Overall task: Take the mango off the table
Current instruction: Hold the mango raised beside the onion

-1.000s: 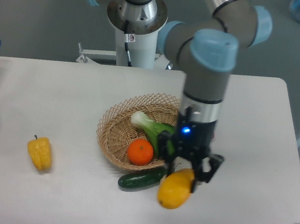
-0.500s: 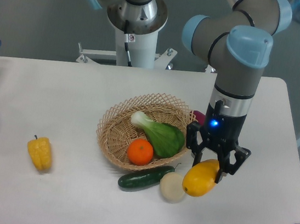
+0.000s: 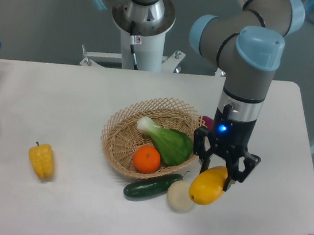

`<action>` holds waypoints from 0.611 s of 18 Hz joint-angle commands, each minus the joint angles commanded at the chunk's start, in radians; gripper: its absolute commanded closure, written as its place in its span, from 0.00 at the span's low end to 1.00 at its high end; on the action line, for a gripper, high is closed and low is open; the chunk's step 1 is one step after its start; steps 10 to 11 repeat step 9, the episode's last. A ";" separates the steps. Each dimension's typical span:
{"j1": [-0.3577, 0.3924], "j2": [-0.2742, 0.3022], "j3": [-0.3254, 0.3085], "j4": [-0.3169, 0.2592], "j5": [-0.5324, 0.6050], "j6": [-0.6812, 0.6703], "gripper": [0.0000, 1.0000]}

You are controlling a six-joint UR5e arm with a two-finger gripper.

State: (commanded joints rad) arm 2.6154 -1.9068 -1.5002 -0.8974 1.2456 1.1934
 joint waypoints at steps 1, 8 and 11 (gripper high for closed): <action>0.000 0.002 -0.003 0.002 0.000 0.000 0.86; 0.003 0.008 -0.005 0.003 -0.002 0.000 0.86; 0.003 0.008 -0.005 0.003 -0.002 0.000 0.86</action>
